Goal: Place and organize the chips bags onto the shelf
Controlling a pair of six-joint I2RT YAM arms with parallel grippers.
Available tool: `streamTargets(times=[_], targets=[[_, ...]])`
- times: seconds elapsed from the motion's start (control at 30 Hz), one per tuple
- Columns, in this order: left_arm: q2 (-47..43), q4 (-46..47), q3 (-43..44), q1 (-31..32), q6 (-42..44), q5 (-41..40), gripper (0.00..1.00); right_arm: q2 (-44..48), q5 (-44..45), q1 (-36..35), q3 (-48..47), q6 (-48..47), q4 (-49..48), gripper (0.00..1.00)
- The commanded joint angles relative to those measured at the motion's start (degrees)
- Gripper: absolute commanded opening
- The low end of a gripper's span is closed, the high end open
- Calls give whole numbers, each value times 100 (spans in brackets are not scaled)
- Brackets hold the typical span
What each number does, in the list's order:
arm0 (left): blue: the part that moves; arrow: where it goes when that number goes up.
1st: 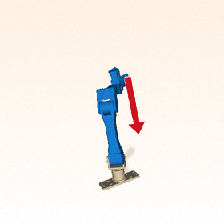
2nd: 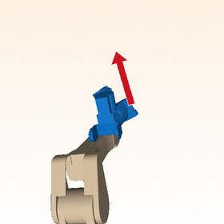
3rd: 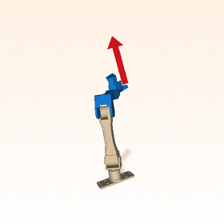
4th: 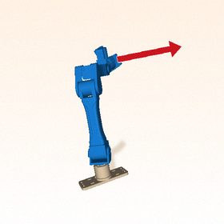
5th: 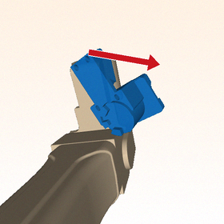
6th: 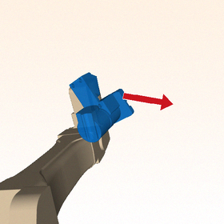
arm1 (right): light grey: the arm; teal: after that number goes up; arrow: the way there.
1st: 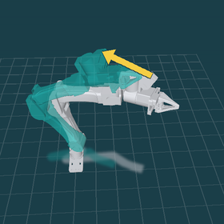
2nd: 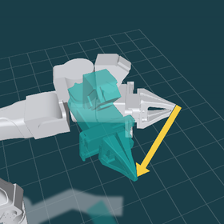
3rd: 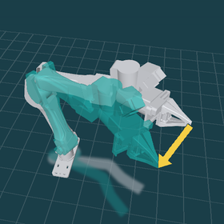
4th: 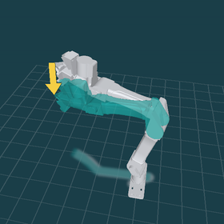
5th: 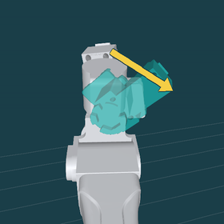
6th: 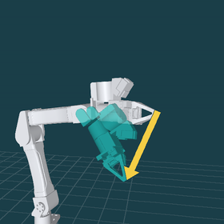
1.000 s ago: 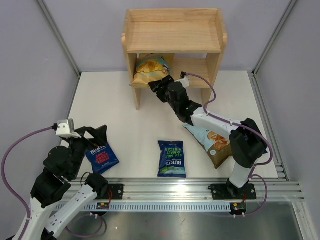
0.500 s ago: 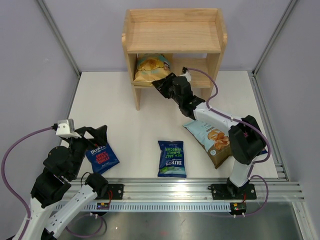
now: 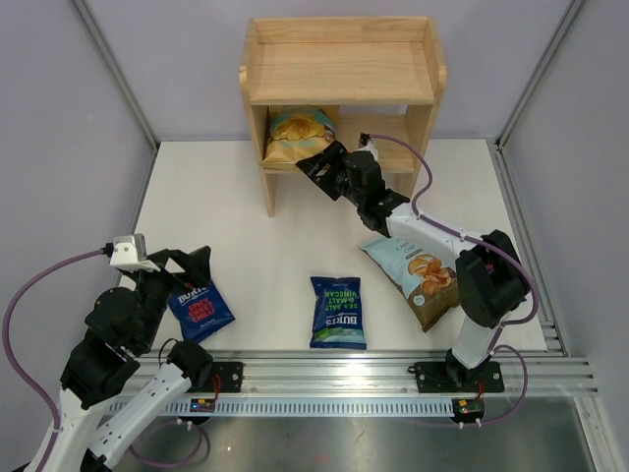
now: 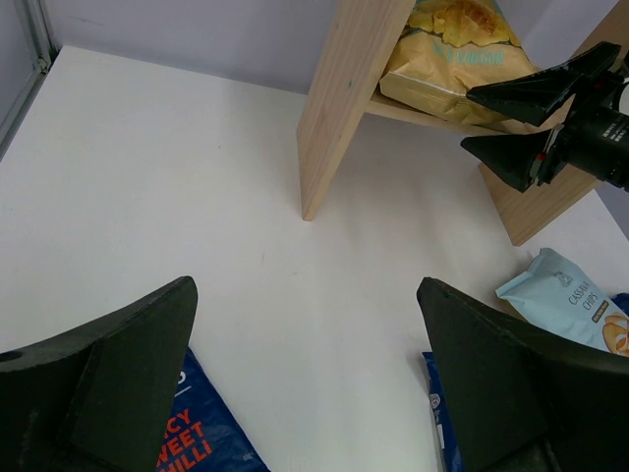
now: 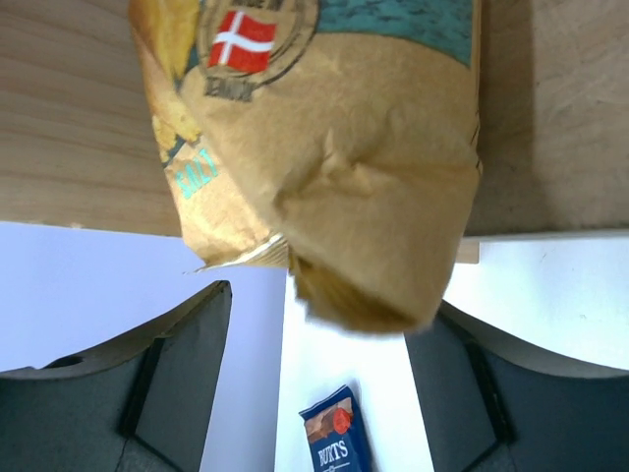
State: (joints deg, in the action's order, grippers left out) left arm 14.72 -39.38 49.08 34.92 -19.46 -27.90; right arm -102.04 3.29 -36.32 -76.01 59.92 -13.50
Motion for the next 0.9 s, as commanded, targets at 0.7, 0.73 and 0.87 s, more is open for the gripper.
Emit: streamTargets(times=[0.7,0.73,0.87], targets=[[1058,974,-293,6,-1138,1673,99,3778,-136,309,2134,-1877,1837,99],[1225,1211,-442,6,-1313,1839,99,3910,-118,309,2117,-2009,2085,99],[1908,1941,-715,6,-1648,2525,99,4620,-57,318,2020,-2668,3334,100]])
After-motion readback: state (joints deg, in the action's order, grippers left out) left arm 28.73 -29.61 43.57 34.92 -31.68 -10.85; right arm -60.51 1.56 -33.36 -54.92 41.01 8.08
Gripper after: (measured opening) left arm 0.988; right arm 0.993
